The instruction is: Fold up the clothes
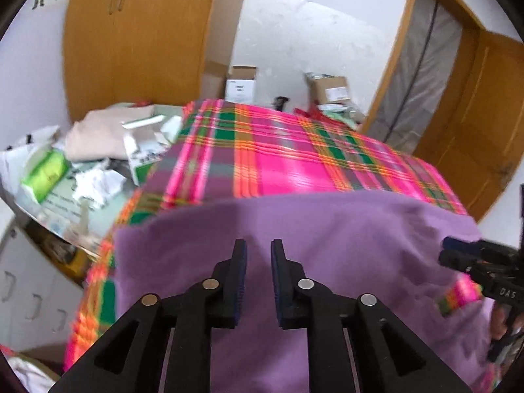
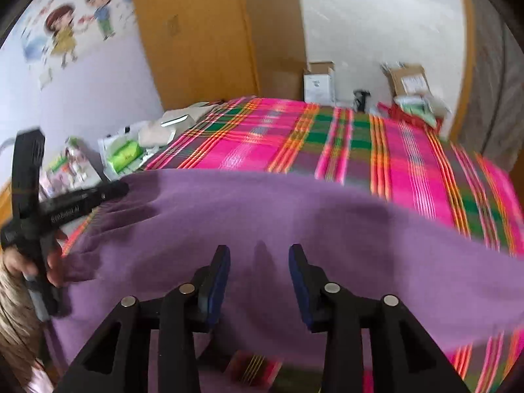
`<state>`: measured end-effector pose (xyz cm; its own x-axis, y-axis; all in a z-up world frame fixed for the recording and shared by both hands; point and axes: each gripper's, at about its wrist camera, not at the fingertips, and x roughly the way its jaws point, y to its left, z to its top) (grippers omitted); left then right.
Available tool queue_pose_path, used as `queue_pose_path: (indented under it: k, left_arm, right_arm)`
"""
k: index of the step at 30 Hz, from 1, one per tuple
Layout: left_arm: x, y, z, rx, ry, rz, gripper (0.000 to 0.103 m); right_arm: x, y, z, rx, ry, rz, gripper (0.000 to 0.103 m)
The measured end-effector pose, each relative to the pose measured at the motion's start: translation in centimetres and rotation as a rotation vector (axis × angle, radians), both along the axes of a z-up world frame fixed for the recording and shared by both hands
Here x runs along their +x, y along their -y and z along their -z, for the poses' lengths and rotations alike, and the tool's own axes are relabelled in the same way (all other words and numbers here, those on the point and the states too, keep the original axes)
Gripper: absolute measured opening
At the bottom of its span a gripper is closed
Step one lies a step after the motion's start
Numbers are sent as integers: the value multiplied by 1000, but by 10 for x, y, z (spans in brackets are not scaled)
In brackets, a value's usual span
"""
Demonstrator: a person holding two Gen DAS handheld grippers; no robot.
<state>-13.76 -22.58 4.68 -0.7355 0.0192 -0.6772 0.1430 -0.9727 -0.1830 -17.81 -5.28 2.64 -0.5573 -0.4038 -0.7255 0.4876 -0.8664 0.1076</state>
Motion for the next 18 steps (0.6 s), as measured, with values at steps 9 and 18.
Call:
queue_pose_path:
  k: [9, 18]
  left_arm:
    - [-32, 17, 8, -63, 31, 9, 30]
    - [-49, 25, 18, -113, 146, 57, 30]
  right_arm:
    - [-62, 41, 15, 78, 8, -101, 52]
    - [-99, 62, 31, 134, 61, -188, 58]
